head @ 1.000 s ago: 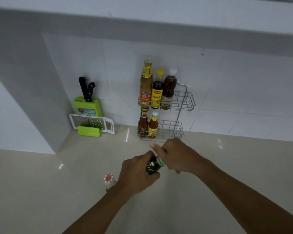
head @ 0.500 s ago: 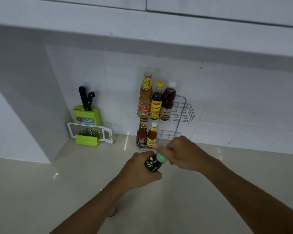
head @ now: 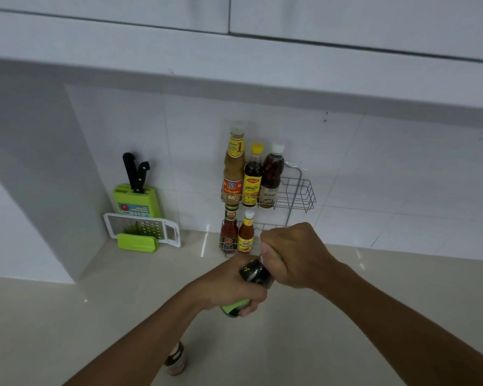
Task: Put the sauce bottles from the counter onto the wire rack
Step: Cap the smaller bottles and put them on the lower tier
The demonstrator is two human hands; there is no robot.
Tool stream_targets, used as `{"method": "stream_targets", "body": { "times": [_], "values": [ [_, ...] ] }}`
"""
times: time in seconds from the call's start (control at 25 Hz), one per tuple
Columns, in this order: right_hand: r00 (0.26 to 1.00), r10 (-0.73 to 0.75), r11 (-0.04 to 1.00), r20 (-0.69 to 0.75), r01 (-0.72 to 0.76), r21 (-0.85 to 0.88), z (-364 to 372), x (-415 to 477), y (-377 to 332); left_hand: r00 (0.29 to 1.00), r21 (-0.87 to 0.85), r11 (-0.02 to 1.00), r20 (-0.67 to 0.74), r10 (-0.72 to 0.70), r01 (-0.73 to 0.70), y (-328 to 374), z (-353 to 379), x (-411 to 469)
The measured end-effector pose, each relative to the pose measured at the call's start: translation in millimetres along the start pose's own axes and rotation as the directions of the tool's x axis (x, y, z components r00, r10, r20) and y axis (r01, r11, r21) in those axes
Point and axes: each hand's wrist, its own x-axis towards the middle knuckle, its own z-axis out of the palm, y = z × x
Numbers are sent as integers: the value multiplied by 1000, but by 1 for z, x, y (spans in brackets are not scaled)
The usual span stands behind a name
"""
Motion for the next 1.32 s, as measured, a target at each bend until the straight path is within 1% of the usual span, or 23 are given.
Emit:
{"method": "stream_targets", "body": {
  "times": [0.08, 0.12, 0.24, 0.32, 0.36, 0.4, 0.44, 0.48, 0.52, 0.56, 0.6, 0.64, 0.68, 0.76, 0.84, 0.88, 0.92, 1.0, 1.04, 1.12, 1.2, 1.32],
  "values": [
    [989, 142, 990, -28, -143, -17, 4, 2, -3, 995, 42, 999, -101, 9, -5, 3, 2, 1],
    [984, 176, 984, -25, -176, -34, 6, 0, -3, 989, 79, 997, -150, 15, -3, 3, 3, 1],
    [980, 186, 982, -68, -187, -19, 9, -8, -5, 963, 215, 976, -257, 77, -20, 1, 11, 2],
    [980, 153, 988, -124, -151, 28, 6, -10, -5, 925, 358, 934, -348, 150, -17, -5, 15, 5],
    [980, 139, 990, -142, -134, 42, 5, -8, -4, 903, 387, 922, -393, 174, -9, -5, 17, 7],
    [979, 152, 987, -138, -144, 69, 4, -4, -1, 885, 363, 932, -430, 178, -12, -4, 17, 11],
    [971, 214, 970, -104, -199, 139, 2, 2, 3, 877, 289, 957, -452, 163, -29, 0, 16, 17],
    [946, 323, 916, -28, -306, 259, 1, 7, 8, 882, 208, 977, -453, 131, -38, 5, 14, 23],
    [899, 430, 808, 80, -422, 411, 0, 11, 13, 888, 146, 988, -448, 105, -43, 9, 10, 29],
    [852, 489, 669, 190, -506, 545, 0, 13, 17, 886, 139, 990, -452, 98, -39, 9, 5, 35],
    [818, 510, 547, 267, -547, 633, 3, 11, 22, 887, 142, 990, -453, 89, -27, 7, -1, 40],
    [796, 521, 471, 308, -569, 674, 7, 8, 27, 890, 159, 987, -449, 75, -2, 4, -7, 45],
    [774, 539, 424, 331, -589, 688, 12, 3, 34, 897, 183, 982, -441, 42, 44, -3, -14, 51],
    [716, 605, 366, 348, -639, 677, 24, -6, 52, 908, 210, 964, -413, -65, 165, -21, -31, 61],
    [632, 708, 323, 316, -687, 651, 42, -17, 73, 895, 142, 953, -404, -191, 268, -44, -52, 70],
    [583, 765, 322, 274, -714, 621, 53, -23, 85, 866, 92, 945, -435, -244, 313, -55, -63, 75],
    [535, 817, 334, 218, -745, 578, 63, -28, 96, 820, 45, 933, -493, -289, 357, -68, -74, 79],
    [467, 877, 358, 110, -791, 496, 86, -31, 112, 716, -41, 905, -597, -362, 422, -93, -92, 91],
    [448, 890, 354, 84, -796, 491, 94, -30, 117, 688, -61, 890, -611, -392, 452, -102, -97, 97],
    [431, 899, 330, 77, -784, 525, 112, -25, 124, 674, -90, 858, -581, -457, 505, -117, -101, 108],
    [435, 893, 325, 112, -798, 508, 130, -21, 133, 679, -105, 841, -542, -496, 530, -128, -101, 121],
    [460, 860, 354, 223, -851, 388, 152, -17, 150, 708, -80, 844, -507, -492, 530, -150, -101, 132]
  ]
}}
